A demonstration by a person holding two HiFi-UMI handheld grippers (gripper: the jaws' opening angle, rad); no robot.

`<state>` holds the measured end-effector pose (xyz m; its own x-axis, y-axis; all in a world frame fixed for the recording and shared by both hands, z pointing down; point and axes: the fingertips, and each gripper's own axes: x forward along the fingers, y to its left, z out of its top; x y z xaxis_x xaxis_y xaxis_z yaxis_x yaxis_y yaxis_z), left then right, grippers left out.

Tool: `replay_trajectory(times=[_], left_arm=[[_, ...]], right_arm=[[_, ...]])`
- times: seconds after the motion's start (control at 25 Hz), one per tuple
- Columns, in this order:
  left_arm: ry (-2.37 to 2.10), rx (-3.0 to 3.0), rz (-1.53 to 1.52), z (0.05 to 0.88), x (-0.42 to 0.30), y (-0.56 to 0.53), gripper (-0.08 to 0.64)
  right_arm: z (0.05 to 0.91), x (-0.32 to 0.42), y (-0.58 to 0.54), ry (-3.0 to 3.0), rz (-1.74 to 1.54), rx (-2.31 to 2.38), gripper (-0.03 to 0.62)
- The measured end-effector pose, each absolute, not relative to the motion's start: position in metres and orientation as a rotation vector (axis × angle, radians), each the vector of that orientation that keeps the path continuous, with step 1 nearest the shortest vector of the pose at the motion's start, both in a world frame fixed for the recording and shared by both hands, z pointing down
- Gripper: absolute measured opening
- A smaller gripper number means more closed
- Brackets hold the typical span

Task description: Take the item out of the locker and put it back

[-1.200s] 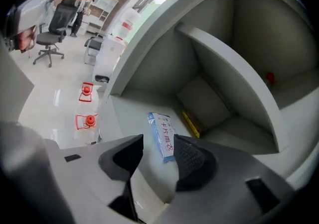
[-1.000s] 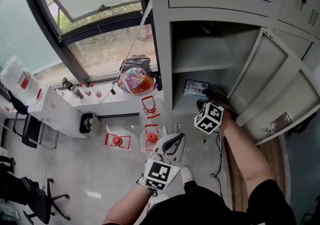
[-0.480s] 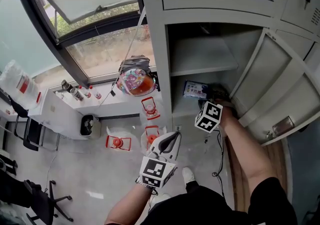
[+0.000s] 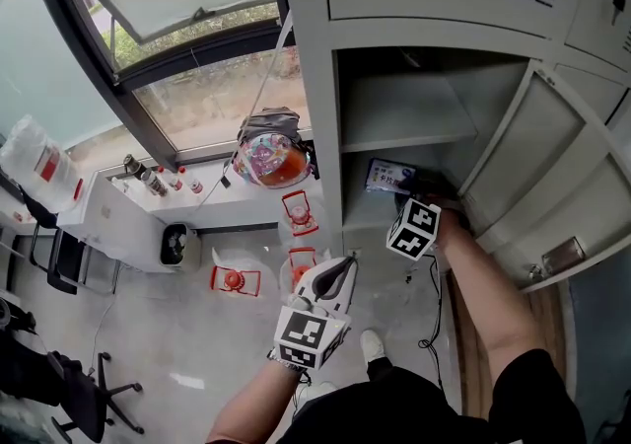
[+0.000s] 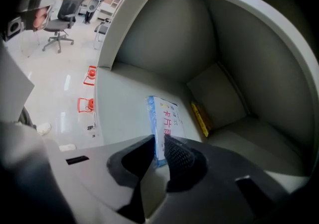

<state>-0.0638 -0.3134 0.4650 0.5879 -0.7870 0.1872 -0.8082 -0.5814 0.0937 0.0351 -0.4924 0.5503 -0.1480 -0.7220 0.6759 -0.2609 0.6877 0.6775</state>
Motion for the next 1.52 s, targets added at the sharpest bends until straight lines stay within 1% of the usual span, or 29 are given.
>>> replay_trajectory(times=[0.08,0.16,0.56,0.92,1.28,1.52], left_arm=[[-1.336,2.650,0.189,0.465,-0.062,-0.314,0.015],[-1.333,2.652,0.192,0.465,-0.061,-0.315,0.015],[-1.322,2.662,0.194,0.463,-0.056,-0.310,0.015],[-1.330,2.675,0.199,0.458,-0.066,-0.293,0.015],[-1.311,2.698,0.177,0.450,-0.075,-0.253,0.015],[-1.283,2.716,0.171,0.451,-0.084,-0.212,0.015]], right_arm=[[0.552,0.034,-0.492,-1.719,-0.493,0.797,0.075],[0.553,0.033,-0.492,-1.716,-0.504,0.799,0.067],[0.551,0.034,-0.490,-1.733,-0.515,0.850,0.071],[0.536,0.034,-0.470,-1.754,-0.534,0.948,0.069],[0.497,0.029,-0.414,-1.826,-0.534,1.066,0.067],[0.488,0.029,-0.360,-1.925,-0.405,1.171,0.067]])
